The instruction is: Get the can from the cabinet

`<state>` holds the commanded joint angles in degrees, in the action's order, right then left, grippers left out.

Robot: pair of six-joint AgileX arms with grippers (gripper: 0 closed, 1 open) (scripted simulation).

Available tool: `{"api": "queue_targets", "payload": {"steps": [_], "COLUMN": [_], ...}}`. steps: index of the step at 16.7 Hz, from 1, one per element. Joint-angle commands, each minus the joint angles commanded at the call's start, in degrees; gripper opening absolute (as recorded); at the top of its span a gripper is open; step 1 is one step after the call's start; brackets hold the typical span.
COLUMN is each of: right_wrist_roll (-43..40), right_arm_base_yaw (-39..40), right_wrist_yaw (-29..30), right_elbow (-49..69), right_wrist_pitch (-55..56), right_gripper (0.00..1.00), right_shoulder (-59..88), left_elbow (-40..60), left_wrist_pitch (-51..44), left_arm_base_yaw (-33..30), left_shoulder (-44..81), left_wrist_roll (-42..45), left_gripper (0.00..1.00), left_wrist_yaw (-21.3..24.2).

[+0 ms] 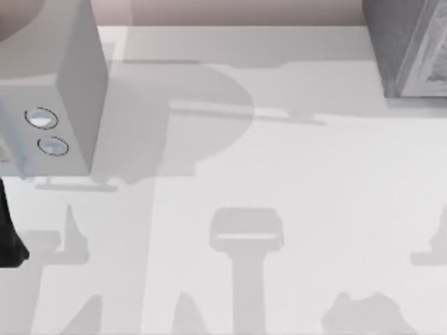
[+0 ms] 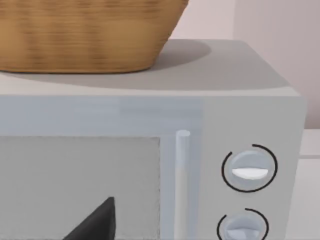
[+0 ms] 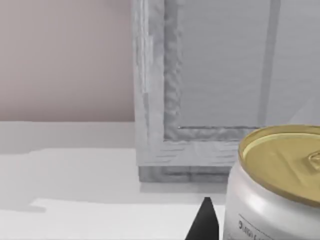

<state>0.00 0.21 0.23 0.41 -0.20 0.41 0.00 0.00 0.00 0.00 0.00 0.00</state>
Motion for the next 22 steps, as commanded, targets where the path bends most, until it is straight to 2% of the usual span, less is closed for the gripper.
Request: {"api": "queue_targets", "payload": {"steps": [7,11,16,22], "right_wrist_roll": [0.1,0.6,1.8,3.2], "right_arm_base_yaw": [-0.2,-2.2,-7.7,-17.4], "right_wrist_yaw": [-0.5,-5.1,-17.3,-37.4], "right_elbow": [-0.2,3.4,12.9,27.7], "right_wrist_pitch": [0.4,5.5,18.6,39.5], "right_gripper": [0.0,0.0,0.0,0.0], "right_shoulder": [0.4,7.9,28.2,62.5], "left_elbow": [0.0,0.0,0.0,0.0], "left_wrist_pitch": [0.0,0.0,0.0,0.0], "left_arm_base_yaw": [0.0,0.0,0.0,0.0], "left_shoulder": [0.0,0.0,0.0,0.0], "left_wrist_roll": [0.0,0.0,0.0,0.0], "left_gripper": [1.0,1.0,1.0,1.0], "left_wrist_yaw": [0.0,0.0,0.0,0.0]}}
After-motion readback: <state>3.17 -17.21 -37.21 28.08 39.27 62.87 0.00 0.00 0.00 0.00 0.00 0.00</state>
